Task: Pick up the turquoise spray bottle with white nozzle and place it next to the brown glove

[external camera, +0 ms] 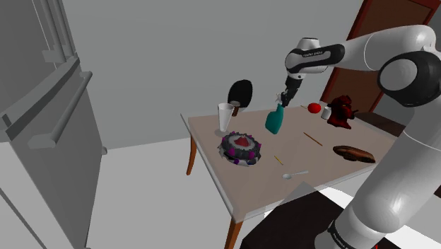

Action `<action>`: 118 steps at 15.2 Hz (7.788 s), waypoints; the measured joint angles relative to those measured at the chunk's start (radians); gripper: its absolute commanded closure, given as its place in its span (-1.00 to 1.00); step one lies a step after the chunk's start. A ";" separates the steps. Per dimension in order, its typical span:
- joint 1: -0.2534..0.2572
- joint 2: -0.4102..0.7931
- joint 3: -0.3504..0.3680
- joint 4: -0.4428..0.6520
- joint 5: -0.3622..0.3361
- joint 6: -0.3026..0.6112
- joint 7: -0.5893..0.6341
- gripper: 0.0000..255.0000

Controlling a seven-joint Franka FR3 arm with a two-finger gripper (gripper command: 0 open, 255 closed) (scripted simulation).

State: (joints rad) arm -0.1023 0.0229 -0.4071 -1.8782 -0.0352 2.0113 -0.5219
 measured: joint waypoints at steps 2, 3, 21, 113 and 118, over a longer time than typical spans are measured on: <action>0.001 -0.007 0.000 0.016 -0.003 -0.022 0.001 1.00; 0.000 -0.007 0.000 0.029 -0.002 -0.035 -0.001 1.00; -0.003 0.007 -0.002 0.288 0.007 -0.281 -0.015 1.00; -0.332 -0.073 -0.422 -0.218 0.047 0.160 -0.775 1.00; -0.332 -0.039 -0.426 -0.260 0.080 0.224 -0.798 1.00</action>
State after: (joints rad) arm -0.4340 -0.0165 -0.8331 -2.1382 0.0445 2.2353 -1.3199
